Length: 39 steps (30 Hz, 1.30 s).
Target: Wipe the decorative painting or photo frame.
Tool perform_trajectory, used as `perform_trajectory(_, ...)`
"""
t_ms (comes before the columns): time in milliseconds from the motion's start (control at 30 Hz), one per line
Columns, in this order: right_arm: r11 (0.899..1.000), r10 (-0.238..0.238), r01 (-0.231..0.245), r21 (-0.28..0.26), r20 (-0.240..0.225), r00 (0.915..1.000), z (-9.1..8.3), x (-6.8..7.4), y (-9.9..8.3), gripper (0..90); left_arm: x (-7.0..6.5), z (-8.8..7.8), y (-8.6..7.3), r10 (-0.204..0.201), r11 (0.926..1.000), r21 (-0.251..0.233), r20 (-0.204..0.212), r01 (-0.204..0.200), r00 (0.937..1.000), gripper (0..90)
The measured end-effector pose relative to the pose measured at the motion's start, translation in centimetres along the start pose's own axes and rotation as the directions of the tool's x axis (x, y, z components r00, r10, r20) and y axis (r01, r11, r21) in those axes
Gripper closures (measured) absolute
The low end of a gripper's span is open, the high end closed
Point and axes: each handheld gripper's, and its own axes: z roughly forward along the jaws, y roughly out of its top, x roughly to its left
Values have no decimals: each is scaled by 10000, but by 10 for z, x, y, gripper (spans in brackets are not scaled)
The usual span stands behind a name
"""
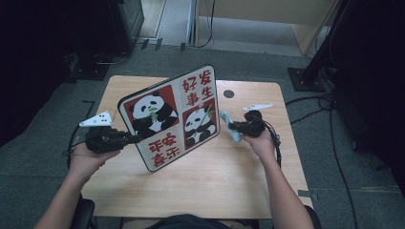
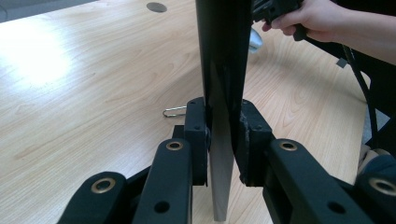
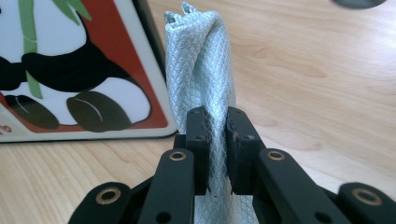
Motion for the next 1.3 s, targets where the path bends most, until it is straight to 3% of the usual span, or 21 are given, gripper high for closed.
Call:
perform_trajectory(133, 9993, -205, 220, -287, 501, 9985, -9, -3, 1, 811, 0, 0, 0, 22, 10000, -9, -16, -22, 10000, 768)
perform_trajectory(333, 9979, 61, -9, -643, 816, 9966, -20, -12, 0, 810, 0, 0, 0, 49, 10000, 8, -35, -49, 10000, 768)
perform_trajectory(500, 9969, -107, 192, -759, 1118, 9937, -30, -18, -1, 809, 0, 0, 0, 81, 10000, 4, -33, -81, 10000, 767)
perform_trajectory(633, 9972, -208, 316, -671, 1563, 9875, -36, -28, -6, 808, 0, 0, 0, 104, 9999, 9, -52, -104, 9999, 767)
perform_trajectory(733, 9970, 12, 129, -768, 1809, 9835, -38, -39, -13, 808, 0, 0, 0, 82, 10000, -8, -51, -82, 10000, 766)
perform_trajectory(900, 9951, 581, -400, -903, 2081, 9764, -34, -56, -23, 808, 0, 0, 0, 95, 10000, -19, -18, -95, 10000, 765)
perform_trajectory(1133, 9947, 851, -690, -760, 2358, 9681, -25, -69, -33, 805, 1, 0, 0, 106, 9999, -57, 69, -105, 9999, 760)
perform_trajectory(1300, 9979, 612, -546, -337, 2422, 9683, -16, -70, -36, 802, 2, 1, -1, 107, 9999, 9, 155, -107, 9998, 750)
